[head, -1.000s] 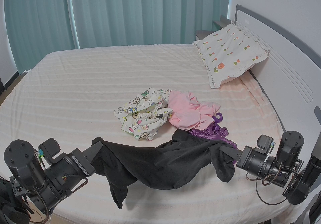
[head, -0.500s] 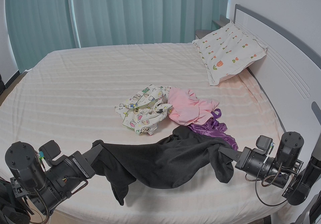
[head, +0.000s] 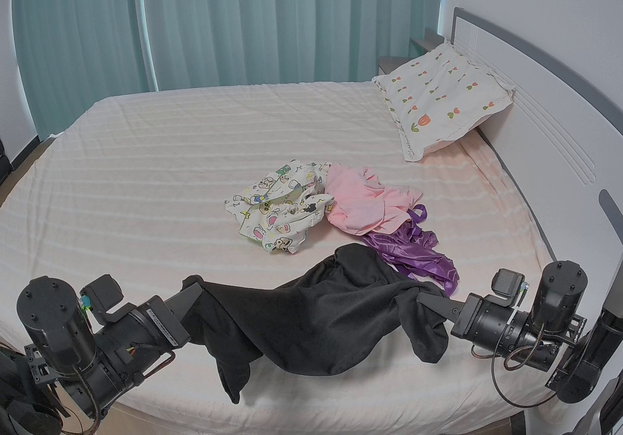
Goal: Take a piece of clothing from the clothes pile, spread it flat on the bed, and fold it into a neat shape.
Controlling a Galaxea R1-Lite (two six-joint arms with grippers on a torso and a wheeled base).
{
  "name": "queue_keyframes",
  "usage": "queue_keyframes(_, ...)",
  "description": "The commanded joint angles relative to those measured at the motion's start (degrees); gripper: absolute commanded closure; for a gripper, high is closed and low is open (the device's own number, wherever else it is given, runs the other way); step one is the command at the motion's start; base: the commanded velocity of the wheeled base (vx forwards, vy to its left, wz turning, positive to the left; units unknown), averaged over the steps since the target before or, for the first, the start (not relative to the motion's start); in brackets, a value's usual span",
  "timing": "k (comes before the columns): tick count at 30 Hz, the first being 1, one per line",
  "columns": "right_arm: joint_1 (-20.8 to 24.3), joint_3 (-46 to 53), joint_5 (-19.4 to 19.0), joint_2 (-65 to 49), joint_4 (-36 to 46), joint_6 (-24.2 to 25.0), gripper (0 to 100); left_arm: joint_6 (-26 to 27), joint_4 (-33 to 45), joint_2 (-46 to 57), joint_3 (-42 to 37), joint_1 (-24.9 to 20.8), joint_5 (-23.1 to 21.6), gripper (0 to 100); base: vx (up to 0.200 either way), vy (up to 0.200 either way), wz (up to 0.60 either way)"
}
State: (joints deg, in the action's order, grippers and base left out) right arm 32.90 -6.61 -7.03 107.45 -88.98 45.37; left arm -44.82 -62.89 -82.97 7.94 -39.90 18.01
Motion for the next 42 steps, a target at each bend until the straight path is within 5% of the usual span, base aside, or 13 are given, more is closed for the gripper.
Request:
queue_keyframes(1,1.0,0.2,0.1,0.0,-0.7,0.0,100,0.0,0.0,-0.1,0.1,0.0,0.0,100,0.0,0.2,0.0)
queue_keyframes(42,3.4,-0.4,2.8,-2.7,-0.8,-0.4,100,1.8,0.3,2.2,0.3,0.3,0.3,100,0.0,0.2,0.0)
